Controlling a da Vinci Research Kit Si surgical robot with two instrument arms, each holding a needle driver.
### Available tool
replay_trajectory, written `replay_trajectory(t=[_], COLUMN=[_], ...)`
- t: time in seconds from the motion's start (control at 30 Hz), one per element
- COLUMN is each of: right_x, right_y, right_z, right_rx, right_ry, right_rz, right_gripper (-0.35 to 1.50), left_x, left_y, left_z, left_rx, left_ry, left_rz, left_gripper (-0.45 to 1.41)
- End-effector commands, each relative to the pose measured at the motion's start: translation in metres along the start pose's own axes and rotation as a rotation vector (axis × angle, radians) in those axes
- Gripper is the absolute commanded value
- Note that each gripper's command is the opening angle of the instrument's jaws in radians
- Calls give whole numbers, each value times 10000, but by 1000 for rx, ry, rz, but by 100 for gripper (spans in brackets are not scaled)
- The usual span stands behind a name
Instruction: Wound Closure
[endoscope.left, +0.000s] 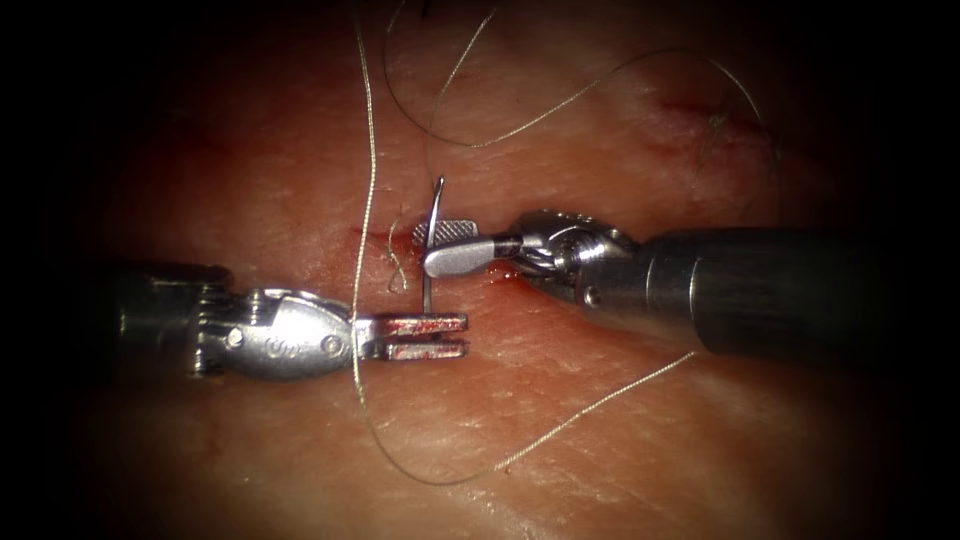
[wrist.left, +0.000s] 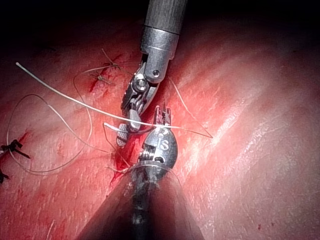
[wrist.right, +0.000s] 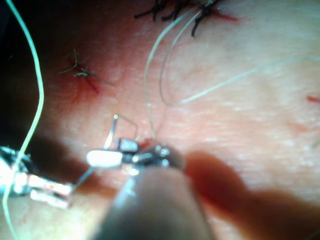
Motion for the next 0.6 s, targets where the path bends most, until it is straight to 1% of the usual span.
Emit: replay_trajectory(t=[0.03, 0.17, 0.27, 0.33, 0.37, 0.4, 0.43, 0.5, 0.57, 0.6], right_x=[-1, -1, -2, -5, -5, -7, -7, -7, -5, -4], right_y=[5, 3, 3, 4, 5, 5, 6, 6, 6, 6], right_z=[8, 11, 13, 15, 15, 15, 15, 15, 13, 12], right_rx=[3, 3, 3, 6, 11, 20, 25, 34, 17, 17], right_ry=[-2, -1, -1, -5, -10, -18, -23, -27, -12, -12], right_rz=[2, 15, 20, 29, 34, 33, 33, 34, 37, 37], right_gripper=[106, 99, 99, 89, 69, -20, -35, -35, -35, -35], left_x=[-5, -6, -6, -5, -5, -5, -5, -5, -5, -5], left_y=[3, 5, 5, 5, 5, 5, 5, 5, 4, 2], left_z=[7, 10, 11, 11, 11, 10, 10, 10, 11, 12], left_rx=[-4, -5, -7, -8, -8, -9, -10, -11, -11, -11], left_ry=[-1, -4, -6, -5, -5, -5, -7, -7, -6, -6], left_rz=[0, 2, 2, 2, 2, 3, 3, 3, 2, 1], left_gripper=[-45, -45, -45, -45, -45, -45, -45, -45, -45, -16])
